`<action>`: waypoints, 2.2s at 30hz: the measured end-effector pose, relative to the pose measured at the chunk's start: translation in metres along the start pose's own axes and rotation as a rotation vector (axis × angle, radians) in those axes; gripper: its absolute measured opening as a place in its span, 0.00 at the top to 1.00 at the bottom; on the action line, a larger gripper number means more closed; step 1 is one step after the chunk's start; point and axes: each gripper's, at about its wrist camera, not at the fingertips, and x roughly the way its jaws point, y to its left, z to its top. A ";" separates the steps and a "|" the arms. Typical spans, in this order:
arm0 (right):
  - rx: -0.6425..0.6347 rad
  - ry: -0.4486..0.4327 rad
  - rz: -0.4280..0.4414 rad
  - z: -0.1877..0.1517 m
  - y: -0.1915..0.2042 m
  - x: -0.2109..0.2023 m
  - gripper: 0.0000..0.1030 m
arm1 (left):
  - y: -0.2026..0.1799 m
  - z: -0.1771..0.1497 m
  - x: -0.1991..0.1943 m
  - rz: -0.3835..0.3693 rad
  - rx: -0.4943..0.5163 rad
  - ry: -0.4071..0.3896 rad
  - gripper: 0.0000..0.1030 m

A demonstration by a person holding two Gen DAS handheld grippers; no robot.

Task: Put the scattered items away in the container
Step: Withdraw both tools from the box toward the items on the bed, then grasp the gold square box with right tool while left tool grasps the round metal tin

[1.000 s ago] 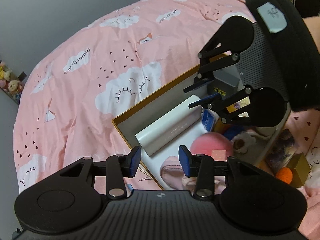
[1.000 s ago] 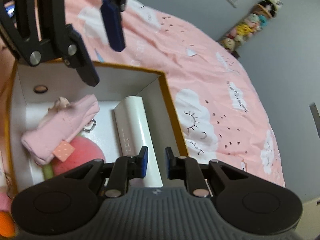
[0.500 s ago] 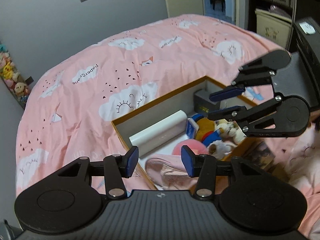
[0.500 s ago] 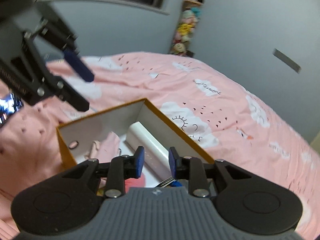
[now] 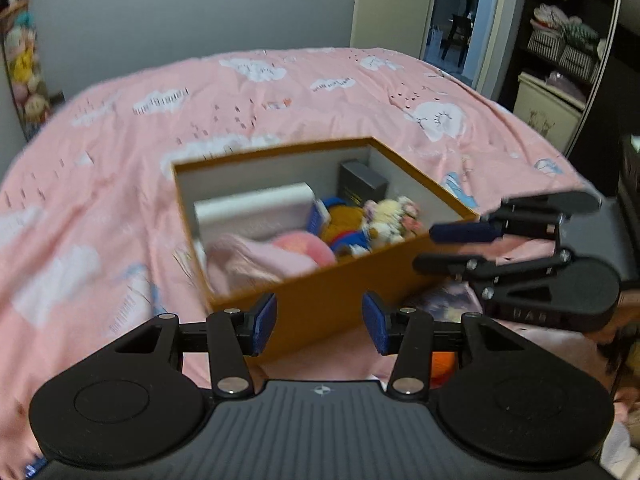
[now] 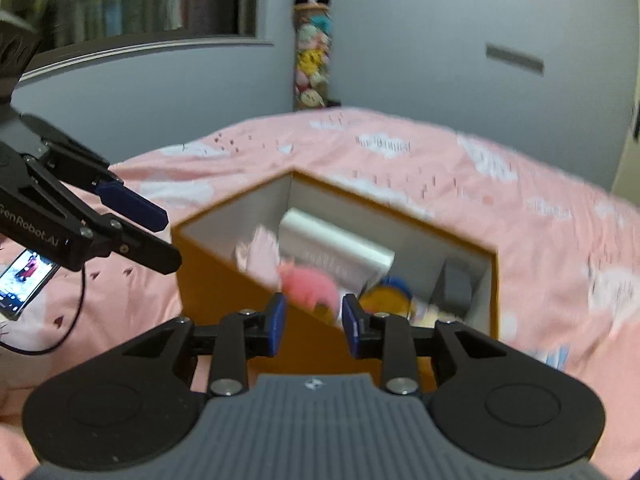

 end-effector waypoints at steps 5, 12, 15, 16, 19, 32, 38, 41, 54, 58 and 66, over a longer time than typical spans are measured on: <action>0.048 0.080 -0.020 -0.032 0.004 0.003 0.67 | -0.011 -0.030 0.019 -0.034 0.004 0.039 0.46; 0.114 0.211 -0.071 -0.068 0.005 0.007 0.61 | -0.029 -0.068 0.041 -0.033 0.074 0.148 0.46; 0.150 0.259 -0.119 -0.078 0.002 0.005 0.50 | -0.036 -0.076 0.044 -0.051 0.103 0.185 0.46; 0.162 0.273 -0.133 -0.080 0.000 0.003 0.49 | -0.038 -0.078 0.044 -0.055 0.109 0.196 0.46; 0.186 0.313 -0.167 -0.089 -0.002 0.001 0.44 | -0.040 -0.085 0.044 -0.054 0.124 0.229 0.41; 0.238 0.409 -0.193 -0.107 0.001 -0.001 0.37 | -0.031 -0.101 0.032 -0.107 0.255 0.311 0.40; 0.227 0.416 -0.193 -0.107 0.002 -0.001 0.36 | -0.040 -0.107 0.040 -0.143 0.348 0.346 0.40; 0.225 0.421 -0.192 -0.109 0.002 0.001 0.35 | -0.047 -0.106 0.045 -0.118 0.436 0.325 0.40; 0.228 0.422 -0.186 -0.110 0.001 0.002 0.34 | -0.062 -0.105 0.057 -0.011 0.727 0.385 0.44; 0.227 0.424 -0.186 -0.110 0.002 0.002 0.34 | -0.071 -0.112 0.065 -0.051 0.792 0.409 0.60; 0.227 0.424 -0.185 -0.109 0.001 0.002 0.34 | -0.083 -0.122 0.082 -0.076 0.903 0.425 0.67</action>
